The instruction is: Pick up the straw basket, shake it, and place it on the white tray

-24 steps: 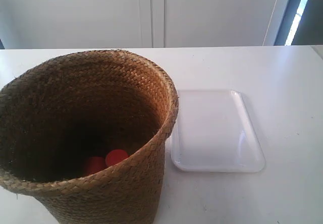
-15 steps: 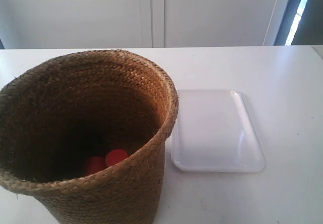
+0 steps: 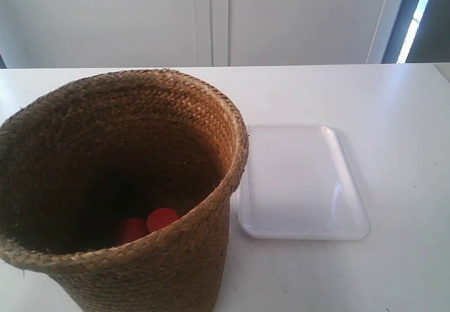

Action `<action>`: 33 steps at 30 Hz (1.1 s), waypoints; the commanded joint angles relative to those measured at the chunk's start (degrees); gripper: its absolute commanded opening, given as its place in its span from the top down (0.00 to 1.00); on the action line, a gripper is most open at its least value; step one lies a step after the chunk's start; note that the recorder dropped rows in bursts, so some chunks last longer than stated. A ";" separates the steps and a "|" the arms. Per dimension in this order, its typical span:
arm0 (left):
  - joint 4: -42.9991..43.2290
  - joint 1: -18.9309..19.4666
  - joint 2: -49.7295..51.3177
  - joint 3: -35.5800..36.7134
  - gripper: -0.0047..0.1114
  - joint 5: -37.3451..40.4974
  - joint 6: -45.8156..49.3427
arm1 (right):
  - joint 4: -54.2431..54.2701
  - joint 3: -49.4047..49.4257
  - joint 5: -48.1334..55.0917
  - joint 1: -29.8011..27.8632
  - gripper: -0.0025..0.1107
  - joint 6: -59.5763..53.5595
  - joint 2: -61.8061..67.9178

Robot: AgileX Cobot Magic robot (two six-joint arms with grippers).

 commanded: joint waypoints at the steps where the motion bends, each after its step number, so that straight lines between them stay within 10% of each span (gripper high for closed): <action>1: 0.00 -0.47 -0.23 0.26 0.96 -1.76 -0.02 | -1.44 0.32 -1.15 0.04 0.98 0.64 -0.36; 11: 0.47 -0.47 -0.23 0.26 0.96 -7.37 -0.45 | -1.44 0.32 4.05 0.04 0.98 1.35 -0.36; 20: -0.39 -0.47 -0.23 0.26 0.96 -7.21 -4.76 | 1.13 0.32 -30.44 0.04 0.98 18.54 -0.36; 33: -10.66 -0.47 -0.23 0.26 0.96 -12.88 -23.07 | 3.76 0.32 -44.30 0.04 0.98 20.35 -0.36</action>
